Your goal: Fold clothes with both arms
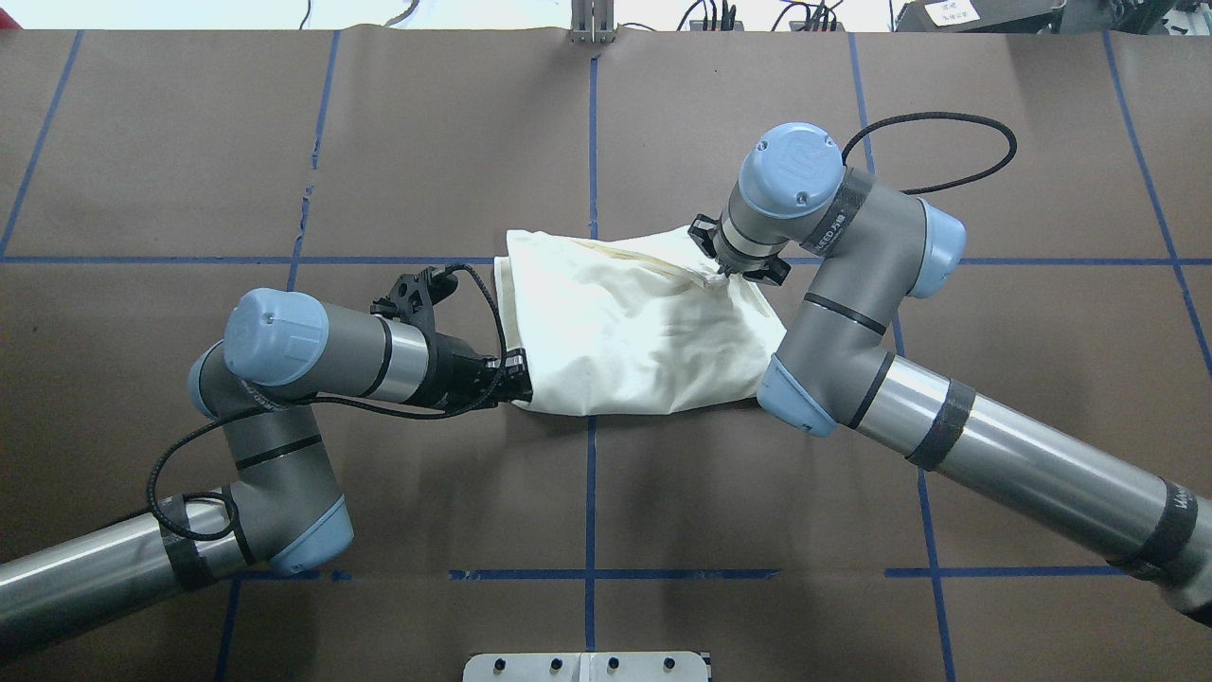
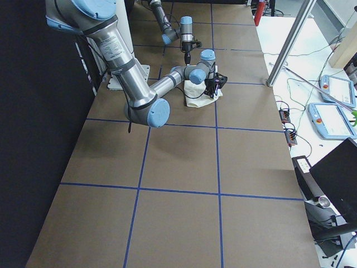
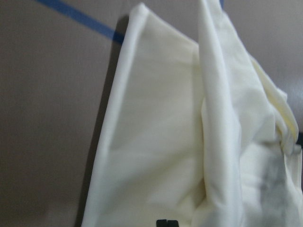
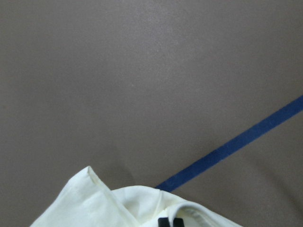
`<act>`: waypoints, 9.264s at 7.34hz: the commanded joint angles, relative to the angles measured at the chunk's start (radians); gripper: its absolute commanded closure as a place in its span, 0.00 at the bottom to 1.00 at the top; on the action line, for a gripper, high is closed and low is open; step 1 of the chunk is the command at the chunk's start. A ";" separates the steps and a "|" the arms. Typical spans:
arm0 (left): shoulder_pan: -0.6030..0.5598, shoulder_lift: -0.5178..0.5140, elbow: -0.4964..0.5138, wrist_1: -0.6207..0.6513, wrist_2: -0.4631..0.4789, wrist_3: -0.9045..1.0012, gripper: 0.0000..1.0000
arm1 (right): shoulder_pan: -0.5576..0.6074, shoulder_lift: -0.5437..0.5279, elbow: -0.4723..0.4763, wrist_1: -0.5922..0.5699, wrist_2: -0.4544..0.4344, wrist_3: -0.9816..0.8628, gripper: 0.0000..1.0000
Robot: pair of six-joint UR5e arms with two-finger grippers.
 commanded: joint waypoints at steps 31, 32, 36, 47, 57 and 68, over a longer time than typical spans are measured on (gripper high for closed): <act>-0.321 0.533 -0.416 0.387 0.009 0.642 1.00 | 0.399 -0.486 0.341 -0.006 0.369 -0.729 0.00; -0.487 0.543 -0.354 0.390 -0.084 0.846 1.00 | 0.475 -0.536 0.336 -0.012 0.403 -0.862 0.00; -0.945 0.398 -0.102 0.683 -0.262 1.405 0.52 | 0.780 -0.588 0.109 -0.015 0.515 -1.387 0.00; -1.076 0.418 -0.109 1.114 -0.338 1.767 0.00 | 0.784 -0.583 0.065 -0.057 0.509 -1.490 0.00; -1.076 0.429 -0.111 1.116 -0.332 1.765 0.00 | 0.785 -0.505 0.138 -0.268 0.534 -1.483 0.00; -1.076 0.428 -0.115 1.116 -0.329 1.764 0.00 | 0.798 -0.572 0.135 -0.256 0.500 -1.638 0.00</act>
